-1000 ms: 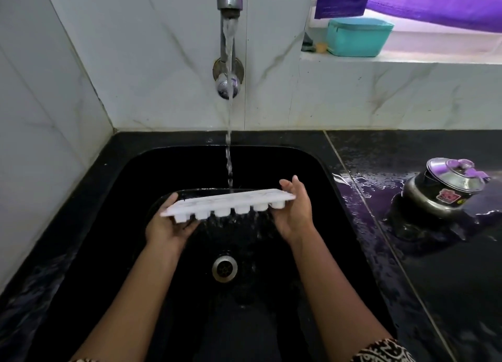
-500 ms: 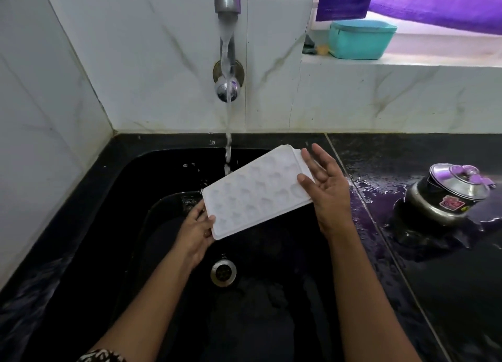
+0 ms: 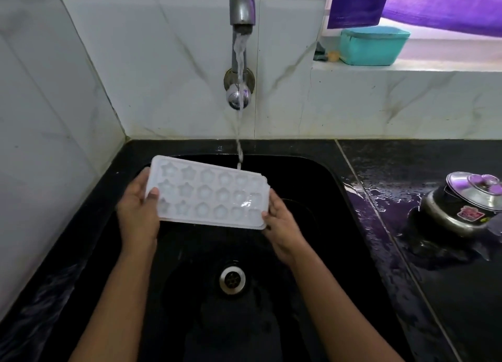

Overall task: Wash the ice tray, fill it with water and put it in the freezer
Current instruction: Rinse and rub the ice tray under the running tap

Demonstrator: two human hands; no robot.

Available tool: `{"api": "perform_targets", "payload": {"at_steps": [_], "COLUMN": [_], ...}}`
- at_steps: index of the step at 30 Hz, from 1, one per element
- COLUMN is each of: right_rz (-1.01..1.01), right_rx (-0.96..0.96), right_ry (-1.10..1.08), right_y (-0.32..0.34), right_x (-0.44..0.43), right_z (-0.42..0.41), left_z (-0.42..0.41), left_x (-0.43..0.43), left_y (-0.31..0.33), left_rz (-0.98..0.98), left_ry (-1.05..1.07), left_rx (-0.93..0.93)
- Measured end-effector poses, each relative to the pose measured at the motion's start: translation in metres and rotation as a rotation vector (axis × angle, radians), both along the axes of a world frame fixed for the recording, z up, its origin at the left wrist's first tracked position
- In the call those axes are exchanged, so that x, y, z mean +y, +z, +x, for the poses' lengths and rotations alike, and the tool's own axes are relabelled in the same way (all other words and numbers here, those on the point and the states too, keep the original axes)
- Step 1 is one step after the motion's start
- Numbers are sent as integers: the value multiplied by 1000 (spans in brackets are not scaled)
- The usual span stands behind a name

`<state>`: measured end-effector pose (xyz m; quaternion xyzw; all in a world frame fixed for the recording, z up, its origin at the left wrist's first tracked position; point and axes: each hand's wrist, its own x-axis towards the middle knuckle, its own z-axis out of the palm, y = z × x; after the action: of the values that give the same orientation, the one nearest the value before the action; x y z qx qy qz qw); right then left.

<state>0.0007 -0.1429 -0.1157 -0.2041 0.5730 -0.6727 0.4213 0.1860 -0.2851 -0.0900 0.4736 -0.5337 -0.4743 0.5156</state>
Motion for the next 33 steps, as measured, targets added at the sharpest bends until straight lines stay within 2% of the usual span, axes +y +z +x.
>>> {"api": "perform_targets", "payload": {"at_steps": [3, 5, 9, 13, 15, 17, 20, 22, 23, 25, 28, 31, 33], "right_rz": [14, 4, -16, -14, 66, 266, 620, 611, 533, 395, 361, 234, 170], "right_rx": [-7, 64, 180, 251, 321, 498, 898, 1058, 1059, 893, 684, 414, 258], "right_ry": [74, 33, -141, -255, -267, -252, -87, -33, -16, 11, 86, 19, 62], "right_y": [2, 2, 17, 37, 45, 55, 86, 116, 131, 156, 174, 174, 172], "right_x": [-9, -10, 1, 27, 41, 45, 19, -15, -34, -80, -138, -154, -146], "right_z": [16, 13, -17, -57, -66, -72, -72, -65, -60, -53, -45, -44, -45], "left_z": [19, 18, -8, -37, -45, -48, -42, -34, -30, -23, -16, -10, -7], "left_x": [-8, -9, 1, 26, 37, 42, 35, 26, 22, 15, 9, 2, -1], "left_y": [2, -3, -13, -15, -14, -11, -5, -5, -5, -5, -5, -5, -6], "left_rz": [4, 56, 161, 398, 492, 523, 539, 542, 538, 523, 519, 506, 501], "left_ry": [70, 72, -95, -305, -377, -385, -290, -208, -175, -130, -88, -78, -81], "left_rx": [7, 9, -1, 144, 220, 269, 326, 336, 339, 337, 327, 313, 315]}}
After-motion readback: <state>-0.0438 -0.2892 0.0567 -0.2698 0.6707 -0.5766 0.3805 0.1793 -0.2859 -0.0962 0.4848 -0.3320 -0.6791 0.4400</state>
